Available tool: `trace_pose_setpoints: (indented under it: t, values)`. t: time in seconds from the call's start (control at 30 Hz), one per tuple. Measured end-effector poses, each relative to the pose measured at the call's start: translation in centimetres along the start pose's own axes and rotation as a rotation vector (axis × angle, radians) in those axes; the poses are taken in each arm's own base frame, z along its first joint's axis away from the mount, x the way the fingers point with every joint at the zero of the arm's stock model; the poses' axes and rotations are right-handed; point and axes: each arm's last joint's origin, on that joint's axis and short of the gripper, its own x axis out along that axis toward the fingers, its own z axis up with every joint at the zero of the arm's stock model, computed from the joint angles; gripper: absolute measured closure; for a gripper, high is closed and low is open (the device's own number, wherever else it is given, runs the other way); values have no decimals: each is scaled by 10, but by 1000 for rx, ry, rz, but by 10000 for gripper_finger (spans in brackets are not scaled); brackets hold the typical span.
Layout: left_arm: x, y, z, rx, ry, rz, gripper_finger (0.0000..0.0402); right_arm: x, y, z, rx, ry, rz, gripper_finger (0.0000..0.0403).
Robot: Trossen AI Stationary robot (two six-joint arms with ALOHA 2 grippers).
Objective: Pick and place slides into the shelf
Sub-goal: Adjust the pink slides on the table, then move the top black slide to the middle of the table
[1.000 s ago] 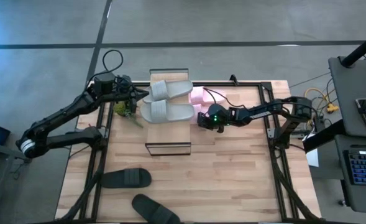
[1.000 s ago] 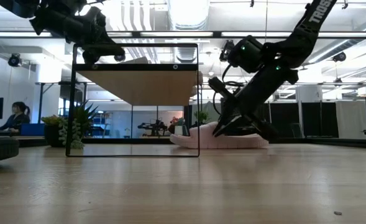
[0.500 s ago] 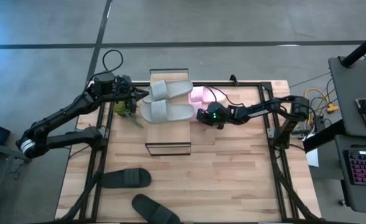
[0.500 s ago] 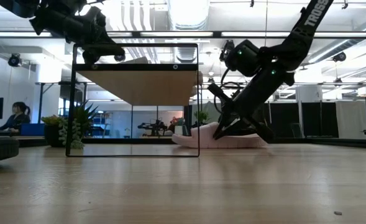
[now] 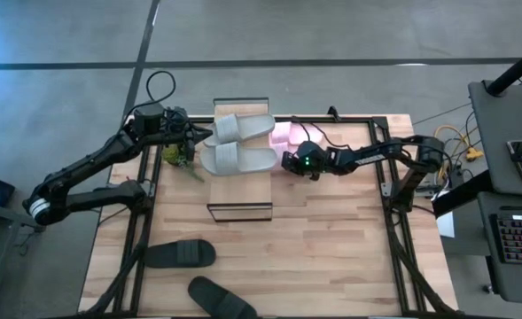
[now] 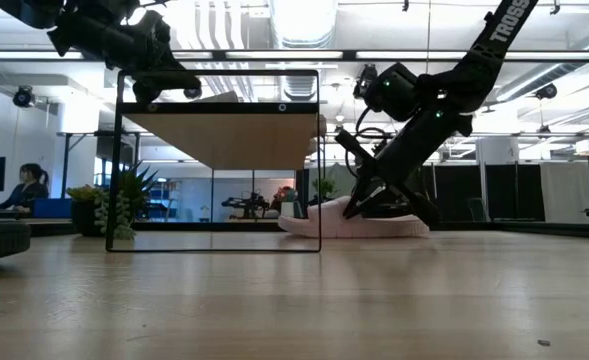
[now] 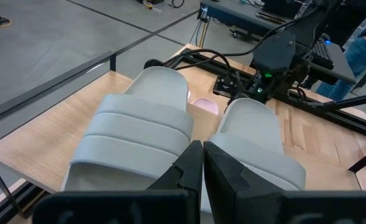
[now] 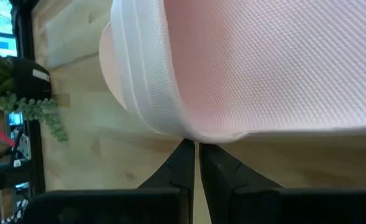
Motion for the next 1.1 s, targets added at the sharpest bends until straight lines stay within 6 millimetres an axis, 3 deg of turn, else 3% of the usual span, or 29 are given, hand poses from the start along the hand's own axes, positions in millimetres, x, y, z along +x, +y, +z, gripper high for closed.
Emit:
trace_pose_setpoints:
  t: [0.13,0.37,0.6,0.77,0.9,1.1]
  values:
    - [0,0,0,0,-1,0,402,-6,5,0,-13,38,34,385]
    - [-2,-1,1,2,-6,-1,402,-36,26,-18,-80,173,143,385]
    - [-2,-3,-2,-14,28,-88,402,-72,27,-57,-199,324,70,385]
    - [-5,-8,-12,-67,121,-208,402,-97,25,-80,-147,222,-1,383]
    - [-19,-16,-14,-101,155,-216,402,-114,20,-92,-124,177,-42,368]
    - [-61,-48,21,-135,-5,-263,402,-127,13,-106,-169,210,-84,324]
